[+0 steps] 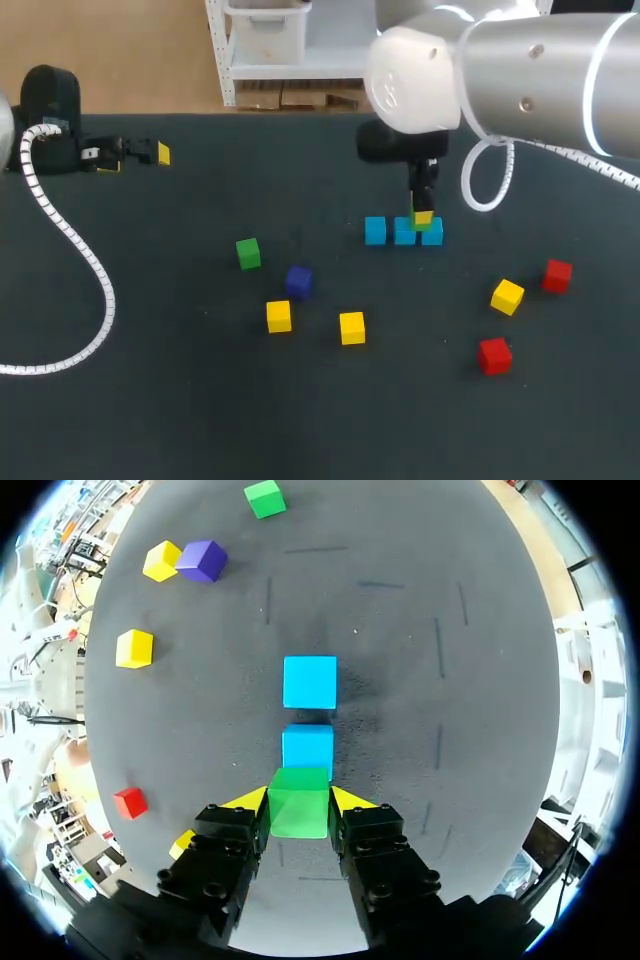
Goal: Place the blue cubes, place green cubes on the blue cubes, place the yellow cubes on the green cubes, then place the red cubes on the yellow cubes, and place purple cube on the red cubes.
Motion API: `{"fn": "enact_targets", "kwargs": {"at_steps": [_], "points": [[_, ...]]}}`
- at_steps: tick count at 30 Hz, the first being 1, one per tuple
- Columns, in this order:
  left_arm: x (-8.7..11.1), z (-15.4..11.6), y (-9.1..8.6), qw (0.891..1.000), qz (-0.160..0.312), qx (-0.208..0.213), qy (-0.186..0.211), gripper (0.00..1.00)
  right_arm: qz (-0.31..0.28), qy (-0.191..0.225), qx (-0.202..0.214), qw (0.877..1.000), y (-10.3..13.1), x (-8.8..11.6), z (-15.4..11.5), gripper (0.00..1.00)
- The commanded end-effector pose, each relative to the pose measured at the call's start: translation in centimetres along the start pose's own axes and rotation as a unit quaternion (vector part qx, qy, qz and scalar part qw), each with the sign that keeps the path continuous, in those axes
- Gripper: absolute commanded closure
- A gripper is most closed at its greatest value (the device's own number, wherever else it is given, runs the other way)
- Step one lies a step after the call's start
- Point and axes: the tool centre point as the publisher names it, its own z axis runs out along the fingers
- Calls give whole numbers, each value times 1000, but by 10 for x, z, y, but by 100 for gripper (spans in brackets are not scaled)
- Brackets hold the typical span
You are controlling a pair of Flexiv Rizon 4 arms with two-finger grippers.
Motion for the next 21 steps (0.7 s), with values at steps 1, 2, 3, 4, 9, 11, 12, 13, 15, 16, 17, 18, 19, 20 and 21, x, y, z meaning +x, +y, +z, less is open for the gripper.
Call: {"fn": "enact_targets", "kwargs": {"at_steps": [1, 2, 3, 4, 9, 11, 12, 13, 15, 16, 17, 18, 19, 20, 21], "points": [[0, 0, 0, 1000, 0, 0, 0, 0, 1, -3, 3, 1000, 3, 3, 1, 100], [0, 0, 0, 1000, 0, 0, 0, 0, 2, -3, 3, 1000, 3, 3, 1, 100], [0, 0, 0, 1000, 0, 0, 0, 0, 2, -4, 3, 1000, 3, 3, 1, 100], [0, 0, 0, 1000, 0, 0, 0, 0, 2, -4, 3, 1000, 3, 3, 1, 100], [0, 0, 0, 1000, 0, 0, 0, 0, 2, -4, 2, 1000, 3, 3, 2, 100], [0, 0, 0, 1000, 0, 0, 0, 0, 2, -4, 3, 1000, 3, 3, 2, 100], [0, 0, 0, 1000, 0, 0, 0, 0, 2, -4, 3, 1000, 3, 2, 2, 100], [0, 0, 0, 1000, 0, 0, 0, 0, 3, -4, 3, 1000, 3, 2, 2, 100], [0, 0, 0, 1000, 0, 0, 0, 0, 4, -4, 3, 1000, 3, 2, 2, 100], [0, 0, 0, 1000, 0, 0, 0, 0, 4, -4, 4, 1000, 3, 1, 2, 100], [0, 0, 0, 1000, 0, 0, 0, 0, 4, -4, 4, 1000, 3, 1, 2, 100], [0, 0, 0, 1000, 0, 0, 0, 0, 5, -4, 4, 1000, 3, 1, 2, 100], [0, 0, 0, 1000, 0, 0, 0, 0, 6, -5, 4, 1000, 3, 1, 2, 100], [0, 0, 0, 1000, 0, 0, 0, 0, 6, -5, 4, 1000, 3, 1, 3, 100], [0, 0, 0, 1000, 0, 0, 0, 0, 7, -4, 4, 1000, 3, 0, 3, 100]]}}
